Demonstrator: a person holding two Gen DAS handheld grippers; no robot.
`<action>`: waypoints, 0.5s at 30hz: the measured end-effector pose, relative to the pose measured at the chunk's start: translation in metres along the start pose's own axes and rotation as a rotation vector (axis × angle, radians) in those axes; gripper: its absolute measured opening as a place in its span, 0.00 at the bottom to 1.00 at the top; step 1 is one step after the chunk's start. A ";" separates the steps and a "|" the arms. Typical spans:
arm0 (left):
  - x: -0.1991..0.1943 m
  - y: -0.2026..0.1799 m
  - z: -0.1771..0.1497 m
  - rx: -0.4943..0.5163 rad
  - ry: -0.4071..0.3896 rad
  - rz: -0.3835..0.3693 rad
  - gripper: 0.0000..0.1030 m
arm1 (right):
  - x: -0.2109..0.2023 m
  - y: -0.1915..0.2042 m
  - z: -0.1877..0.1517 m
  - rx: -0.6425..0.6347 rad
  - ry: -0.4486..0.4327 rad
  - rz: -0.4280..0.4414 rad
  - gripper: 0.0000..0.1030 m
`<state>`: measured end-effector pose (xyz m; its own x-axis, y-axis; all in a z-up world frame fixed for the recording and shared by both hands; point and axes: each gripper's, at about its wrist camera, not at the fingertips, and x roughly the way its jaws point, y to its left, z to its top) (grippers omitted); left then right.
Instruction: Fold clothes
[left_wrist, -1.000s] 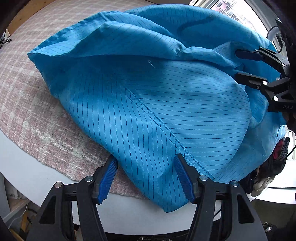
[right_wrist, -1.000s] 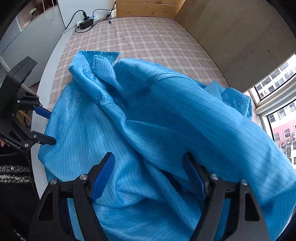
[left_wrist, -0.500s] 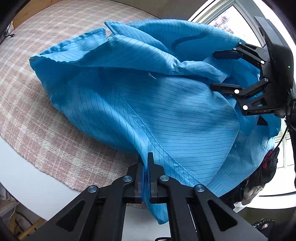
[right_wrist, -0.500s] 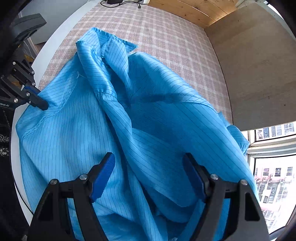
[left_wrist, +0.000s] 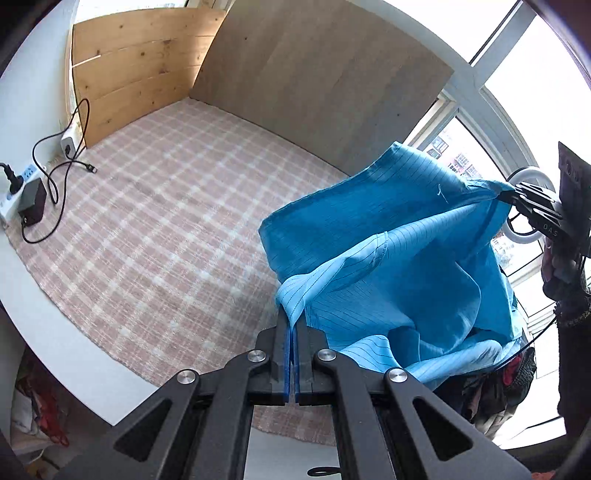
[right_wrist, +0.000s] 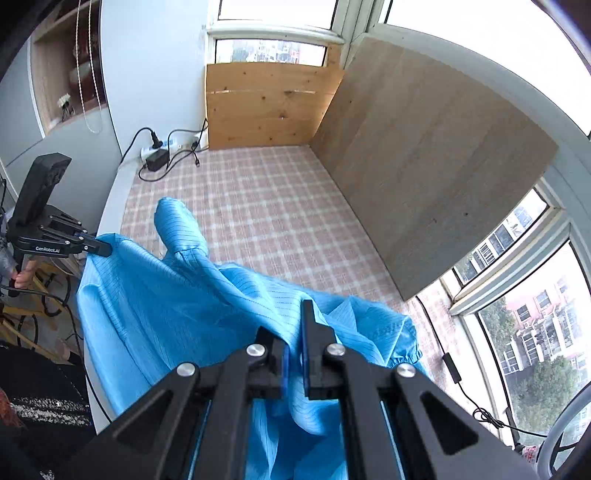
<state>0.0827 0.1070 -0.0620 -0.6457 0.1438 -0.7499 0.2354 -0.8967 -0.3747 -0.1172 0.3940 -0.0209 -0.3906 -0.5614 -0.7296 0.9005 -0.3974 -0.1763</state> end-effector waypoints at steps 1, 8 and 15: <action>-0.013 0.004 0.017 0.035 -0.037 0.005 0.00 | -0.018 0.001 0.012 0.003 -0.046 -0.030 0.04; -0.099 -0.013 0.159 0.363 -0.235 0.054 0.00 | -0.144 -0.014 0.066 0.164 -0.251 -0.168 0.04; -0.042 0.032 0.191 0.607 -0.001 0.140 0.07 | -0.104 0.009 0.017 0.374 -0.065 -0.206 0.78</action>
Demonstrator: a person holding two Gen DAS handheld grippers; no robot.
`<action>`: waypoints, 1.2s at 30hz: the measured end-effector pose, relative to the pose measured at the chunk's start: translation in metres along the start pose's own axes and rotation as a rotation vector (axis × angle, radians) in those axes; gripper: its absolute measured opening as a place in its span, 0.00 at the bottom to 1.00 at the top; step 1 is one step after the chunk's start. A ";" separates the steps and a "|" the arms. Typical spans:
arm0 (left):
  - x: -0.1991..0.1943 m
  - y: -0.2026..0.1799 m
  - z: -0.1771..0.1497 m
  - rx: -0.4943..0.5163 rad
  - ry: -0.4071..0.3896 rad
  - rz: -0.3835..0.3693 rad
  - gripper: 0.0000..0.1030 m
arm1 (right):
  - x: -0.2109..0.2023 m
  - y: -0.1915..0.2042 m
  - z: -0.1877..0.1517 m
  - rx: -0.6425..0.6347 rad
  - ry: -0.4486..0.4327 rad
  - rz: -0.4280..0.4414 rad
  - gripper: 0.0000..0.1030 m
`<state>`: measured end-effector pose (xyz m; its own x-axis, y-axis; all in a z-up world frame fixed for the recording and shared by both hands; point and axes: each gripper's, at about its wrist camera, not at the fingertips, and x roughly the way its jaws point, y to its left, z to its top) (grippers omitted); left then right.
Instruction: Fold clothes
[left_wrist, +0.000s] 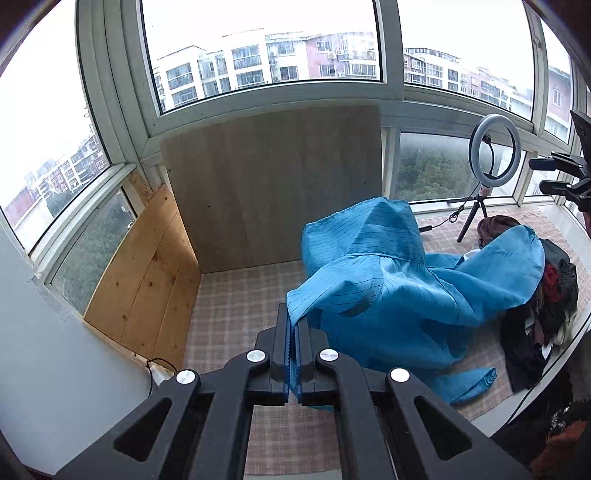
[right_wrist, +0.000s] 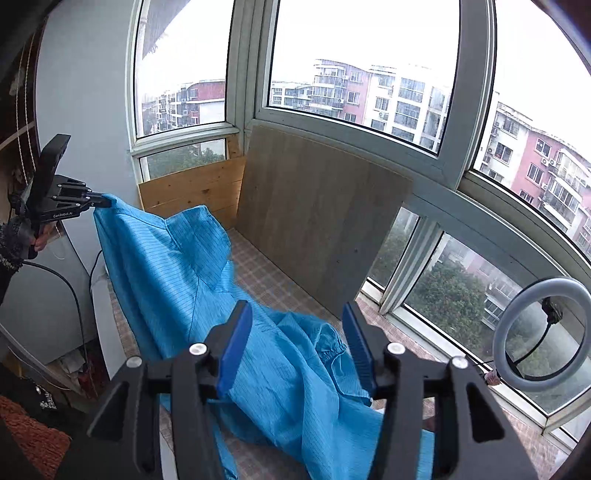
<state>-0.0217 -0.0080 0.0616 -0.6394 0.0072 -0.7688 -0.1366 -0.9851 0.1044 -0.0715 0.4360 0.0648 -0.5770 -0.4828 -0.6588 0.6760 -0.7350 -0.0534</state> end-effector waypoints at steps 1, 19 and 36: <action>0.027 0.010 -0.018 -0.004 0.071 -0.002 0.07 | 0.017 0.004 -0.018 0.019 0.029 -0.005 0.78; 0.170 0.060 -0.219 -0.037 0.429 -0.194 0.23 | 0.268 0.136 -0.206 -0.422 0.607 0.032 0.78; 0.139 0.028 -0.164 0.127 0.338 -0.232 0.36 | 0.180 0.049 -0.191 -0.262 0.483 0.029 0.75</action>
<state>0.0094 -0.0630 -0.1454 -0.2993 0.1486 -0.9425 -0.3535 -0.9348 -0.0352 -0.0546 0.4048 -0.1996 -0.3223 -0.1820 -0.9290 0.8154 -0.5518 -0.1748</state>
